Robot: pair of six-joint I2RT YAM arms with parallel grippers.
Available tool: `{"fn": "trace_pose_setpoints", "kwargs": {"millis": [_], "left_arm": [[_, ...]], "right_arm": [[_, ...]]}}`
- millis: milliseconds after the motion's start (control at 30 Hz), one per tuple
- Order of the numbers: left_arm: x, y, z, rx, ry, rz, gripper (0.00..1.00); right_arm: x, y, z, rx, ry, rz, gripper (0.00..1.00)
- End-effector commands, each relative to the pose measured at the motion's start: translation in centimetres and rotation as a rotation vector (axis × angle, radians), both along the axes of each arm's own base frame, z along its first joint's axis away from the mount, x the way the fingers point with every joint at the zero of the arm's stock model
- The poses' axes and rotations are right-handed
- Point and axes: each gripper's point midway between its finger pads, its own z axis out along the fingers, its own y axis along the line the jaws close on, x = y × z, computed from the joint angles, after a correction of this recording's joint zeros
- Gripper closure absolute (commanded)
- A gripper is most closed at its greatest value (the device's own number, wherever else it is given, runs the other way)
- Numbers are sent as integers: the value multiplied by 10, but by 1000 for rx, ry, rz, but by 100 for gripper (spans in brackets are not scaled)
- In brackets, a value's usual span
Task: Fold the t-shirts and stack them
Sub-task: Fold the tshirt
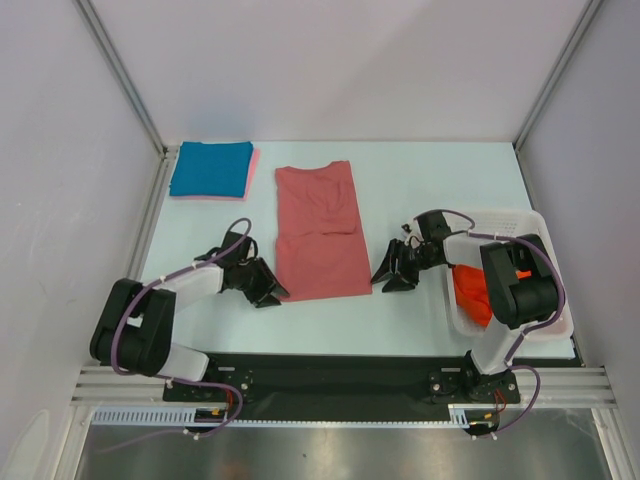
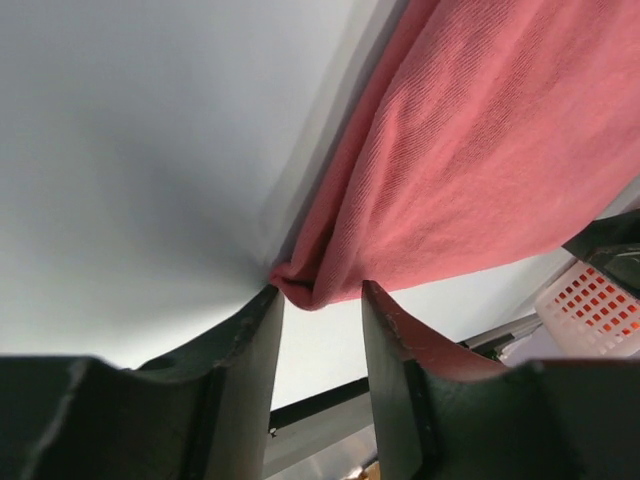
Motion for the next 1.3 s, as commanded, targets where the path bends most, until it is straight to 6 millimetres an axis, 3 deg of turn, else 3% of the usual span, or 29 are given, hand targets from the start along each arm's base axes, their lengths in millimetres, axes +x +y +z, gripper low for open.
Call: {"fn": "trace_pose_setpoints", "kwargs": {"millis": [0,133,300,400,433,600,667,867,1267], "left_arm": [[-7,31,-16,169,20,70,55],[-12,32,-19,170,33,81,50],[-14,28,-28,156,65,74,55],[-14,23,-30,155,79,53,65],[-15,23,-33,161,93,46,74],[-18,25,-33,179,97,28,96],[-20,26,-33,185,97,25,100],[-21,27,-34,194,100,13,100],[-21,28,-34,197,97,-4,99]], "right_arm": [[-4,-3,-4,-3,-7,9,46],[-3,-1,-3,5,-13,11,45],[-4,-1,-4,3,-11,20,46],[-5,-3,-7,-5,-7,20,45],[-6,-2,-7,-3,-8,21,44],[-8,2,-9,20,-4,17,33],[-9,4,-10,29,-4,16,32],[-19,9,-22,32,47,-3,41],[-15,3,-48,-48,85,-32,50]]}}
